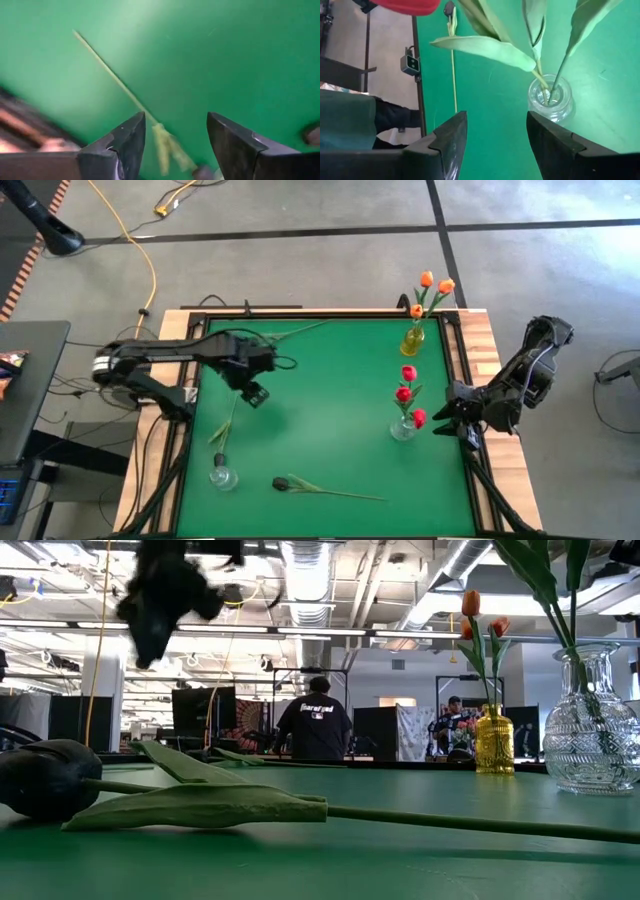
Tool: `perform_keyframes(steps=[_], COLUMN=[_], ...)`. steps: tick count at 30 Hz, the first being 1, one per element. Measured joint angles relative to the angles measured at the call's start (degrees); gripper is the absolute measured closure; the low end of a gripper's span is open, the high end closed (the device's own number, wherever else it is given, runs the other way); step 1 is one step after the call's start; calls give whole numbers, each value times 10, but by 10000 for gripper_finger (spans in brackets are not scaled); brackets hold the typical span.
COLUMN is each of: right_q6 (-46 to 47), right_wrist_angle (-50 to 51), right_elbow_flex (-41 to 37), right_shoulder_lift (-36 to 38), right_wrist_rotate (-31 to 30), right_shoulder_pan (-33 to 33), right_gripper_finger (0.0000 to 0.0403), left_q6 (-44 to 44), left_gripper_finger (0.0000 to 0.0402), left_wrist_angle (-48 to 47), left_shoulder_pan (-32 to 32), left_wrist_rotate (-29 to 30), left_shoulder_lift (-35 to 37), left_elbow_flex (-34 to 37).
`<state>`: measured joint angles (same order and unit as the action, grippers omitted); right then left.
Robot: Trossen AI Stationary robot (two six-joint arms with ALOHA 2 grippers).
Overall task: Sort flowers into vase by color
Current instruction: Put the middle black tulip into the bottom transparent flower vase
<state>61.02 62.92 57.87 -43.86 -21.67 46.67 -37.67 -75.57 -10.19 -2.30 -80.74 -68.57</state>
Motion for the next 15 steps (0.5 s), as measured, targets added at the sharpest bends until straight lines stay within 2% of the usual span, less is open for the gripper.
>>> perform_keyframes(steps=[3, 7, 11, 15], right_q6=[-8, -12, -15, -15], right_wrist_angle=[0, 0, 1, 1], right_elbow_flex=[0, 0, 0, 0], right_shoulder_lift=[0, 0, 0, 0], right_wrist_rotate=[0, 0, 1, 5], right_shoulder_pan=[-7, -19, -32, -43], right_gripper_finger=[173, 173, 173, 173], left_q6=[-67, -138, -170, -182], left_gripper_finger=[203, 203, 203, 203], left_wrist_angle=[94, 169, 225, 284], left_shoulder_pan=[-23, -39, -42, -31], left_wrist_rotate=[-37, -29, -25, -32], left_shoulder_lift=[49, 85, 89, 87], left_elbow_flex=[121, 240, 313, 352])
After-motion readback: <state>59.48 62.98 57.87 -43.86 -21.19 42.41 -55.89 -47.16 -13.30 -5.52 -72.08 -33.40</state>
